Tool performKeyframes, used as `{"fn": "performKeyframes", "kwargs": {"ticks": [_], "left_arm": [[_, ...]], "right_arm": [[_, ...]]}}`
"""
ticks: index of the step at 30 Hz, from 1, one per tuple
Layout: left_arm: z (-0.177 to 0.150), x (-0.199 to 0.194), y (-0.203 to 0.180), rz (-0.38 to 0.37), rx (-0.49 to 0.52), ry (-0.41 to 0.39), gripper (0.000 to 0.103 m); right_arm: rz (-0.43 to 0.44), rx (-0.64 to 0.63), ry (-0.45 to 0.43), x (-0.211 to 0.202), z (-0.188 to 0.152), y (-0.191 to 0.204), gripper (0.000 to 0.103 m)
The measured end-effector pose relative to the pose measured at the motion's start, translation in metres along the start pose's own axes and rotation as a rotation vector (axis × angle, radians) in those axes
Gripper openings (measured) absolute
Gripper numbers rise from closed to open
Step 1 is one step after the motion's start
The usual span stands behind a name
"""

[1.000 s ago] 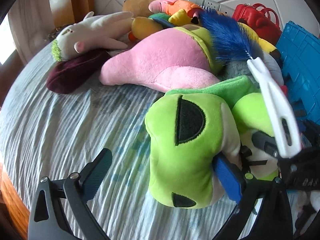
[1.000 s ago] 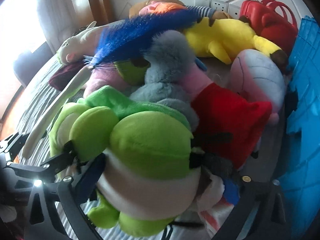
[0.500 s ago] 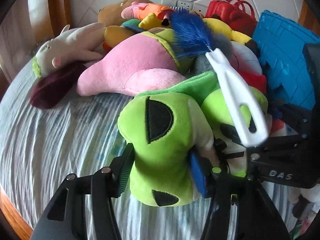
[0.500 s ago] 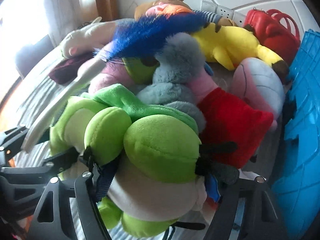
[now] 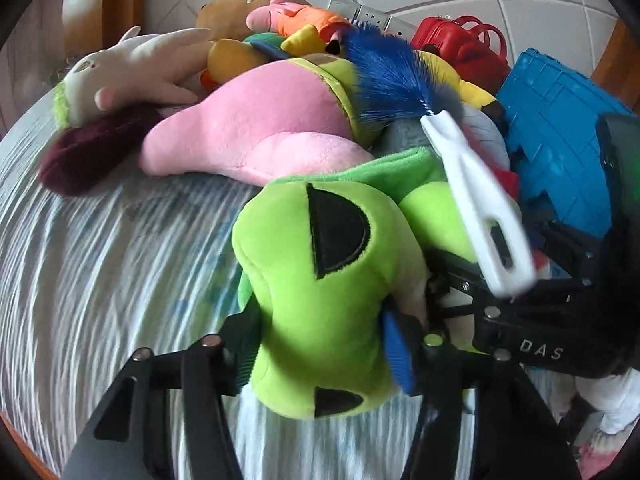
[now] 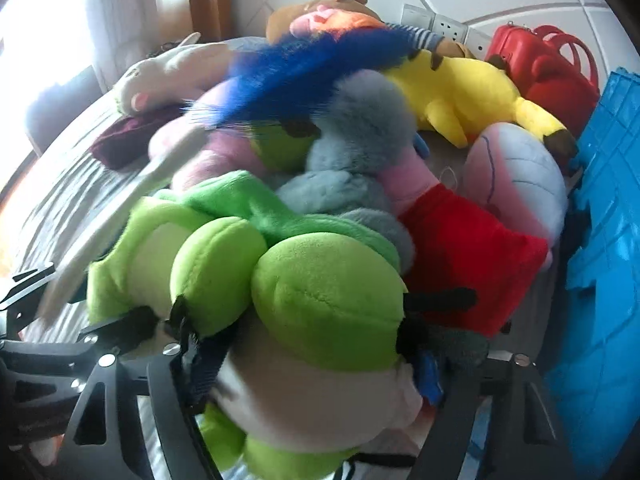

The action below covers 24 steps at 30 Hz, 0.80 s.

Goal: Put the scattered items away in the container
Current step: 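Close both tools on the green frog plush, then lift the green frog plush with both tools off the pile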

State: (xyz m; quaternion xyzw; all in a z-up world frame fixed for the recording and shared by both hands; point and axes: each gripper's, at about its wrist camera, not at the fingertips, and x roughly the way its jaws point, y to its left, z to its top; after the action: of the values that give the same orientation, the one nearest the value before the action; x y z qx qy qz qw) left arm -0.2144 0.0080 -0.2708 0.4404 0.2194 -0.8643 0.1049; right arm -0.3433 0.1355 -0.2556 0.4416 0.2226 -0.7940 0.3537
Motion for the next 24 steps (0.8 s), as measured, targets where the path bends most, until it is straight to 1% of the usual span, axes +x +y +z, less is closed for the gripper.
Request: {"fn": "performKeyframes", "kwargs": {"ticks": [2, 5, 6, 9, 10, 11, 13, 14, 15, 16, 17, 18, 19, 22, 24], "left_arm": [[-0.003, -0.016, 0.009, 0.012, 0.017, 0.010, 0.046], [-0.008, -0.038, 0.020, 0.070, 0.071, 0.020, 0.043], [-0.011, -0.044, 0.025, 0.083, 0.089, 0.026, 0.038], [-0.019, -0.054, 0.040, 0.096, 0.137, 0.046, 0.037], [-0.021, -0.052, 0.041, 0.088, 0.142, 0.048, 0.037], [-0.023, -0.050, 0.042, 0.080, 0.147, 0.045, 0.037], [-0.023, -0.046, 0.042, 0.071, 0.155, 0.015, 0.037], [-0.022, -0.044, 0.040, 0.071, 0.163, 0.001, 0.040], [-0.021, -0.042, 0.038, 0.074, 0.169, -0.010, 0.054], [-0.020, -0.041, 0.038, 0.089, 0.171, -0.012, 0.064], [-0.019, -0.040, 0.038, 0.104, 0.172, -0.015, 0.084], [-0.018, -0.038, 0.039, 0.114, 0.173, -0.017, 0.092], [-0.017, -0.037, 0.040, 0.107, 0.169, -0.015, 0.092], [-0.014, -0.032, 0.044, 0.085, 0.157, -0.011, 0.092], [-0.012, -0.029, 0.047, 0.074, 0.151, -0.008, 0.094]], "right_arm": [[0.042, 0.025, -0.004, -0.013, -0.006, 0.007, 0.074], [0.130, 0.041, 0.008, -0.030, -0.016, 0.027, 0.070], [0.157, 0.049, 0.015, -0.034, -0.021, 0.034, 0.069], [0.177, 0.091, 0.019, -0.040, -0.038, 0.052, 0.069], [0.164, 0.108, 0.017, -0.039, -0.043, 0.053, 0.069], [0.152, 0.126, 0.016, -0.037, -0.047, 0.054, 0.069], [0.149, 0.183, 0.006, -0.036, -0.052, 0.047, 0.069], [0.148, 0.210, 0.002, -0.036, -0.054, 0.044, 0.069], [0.145, 0.231, 0.000, -0.035, -0.056, 0.040, 0.069], [0.141, 0.251, -0.001, -0.035, -0.057, 0.036, 0.069], [0.132, 0.266, -0.002, -0.034, -0.058, 0.032, 0.070], [0.132, 0.281, -0.002, -0.033, -0.060, 0.028, 0.071], [0.133, 0.296, -0.003, -0.031, -0.061, 0.025, 0.075], [0.149, 0.321, -0.005, -0.029, -0.064, 0.018, 0.081], [0.154, 0.317, -0.005, -0.028, -0.064, 0.019, 0.083]]}}
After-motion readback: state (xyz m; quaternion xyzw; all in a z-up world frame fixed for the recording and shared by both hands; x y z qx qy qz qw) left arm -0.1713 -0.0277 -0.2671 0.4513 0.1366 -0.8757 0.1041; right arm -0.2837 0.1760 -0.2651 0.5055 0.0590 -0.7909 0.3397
